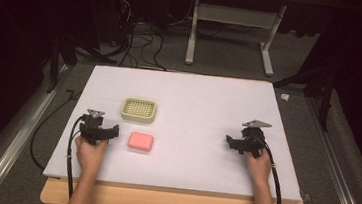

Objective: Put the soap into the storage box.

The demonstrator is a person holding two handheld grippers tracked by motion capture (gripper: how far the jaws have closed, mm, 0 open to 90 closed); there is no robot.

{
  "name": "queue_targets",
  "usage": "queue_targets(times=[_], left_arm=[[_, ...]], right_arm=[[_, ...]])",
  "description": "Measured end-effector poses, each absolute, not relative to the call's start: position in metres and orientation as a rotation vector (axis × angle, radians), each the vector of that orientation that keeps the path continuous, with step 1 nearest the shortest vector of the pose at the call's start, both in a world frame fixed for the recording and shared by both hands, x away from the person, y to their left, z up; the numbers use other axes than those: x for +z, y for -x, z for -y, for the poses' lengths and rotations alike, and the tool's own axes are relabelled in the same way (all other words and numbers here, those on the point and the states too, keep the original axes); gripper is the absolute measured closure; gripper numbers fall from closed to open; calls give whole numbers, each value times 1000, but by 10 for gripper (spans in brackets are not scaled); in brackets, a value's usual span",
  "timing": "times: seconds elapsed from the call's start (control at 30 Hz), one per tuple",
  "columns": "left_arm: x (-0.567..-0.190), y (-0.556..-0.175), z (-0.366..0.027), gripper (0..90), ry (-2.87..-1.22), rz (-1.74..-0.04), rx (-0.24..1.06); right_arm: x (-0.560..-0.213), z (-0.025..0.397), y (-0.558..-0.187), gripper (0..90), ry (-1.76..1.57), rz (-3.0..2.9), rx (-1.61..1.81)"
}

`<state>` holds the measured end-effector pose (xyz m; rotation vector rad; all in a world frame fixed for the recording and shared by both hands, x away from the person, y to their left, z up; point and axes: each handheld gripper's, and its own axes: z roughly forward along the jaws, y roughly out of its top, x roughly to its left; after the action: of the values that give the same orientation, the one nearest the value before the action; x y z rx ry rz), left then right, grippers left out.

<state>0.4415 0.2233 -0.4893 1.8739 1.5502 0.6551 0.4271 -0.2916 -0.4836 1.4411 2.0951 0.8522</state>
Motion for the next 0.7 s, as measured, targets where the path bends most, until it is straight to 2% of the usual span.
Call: queue_targets(times=[0.7], left_arm=[[-489, -442, -223, 150, -1874, -1552, 654]], right_arm=[[-484, 292, -427, 162, -1441, -2095, 852]])
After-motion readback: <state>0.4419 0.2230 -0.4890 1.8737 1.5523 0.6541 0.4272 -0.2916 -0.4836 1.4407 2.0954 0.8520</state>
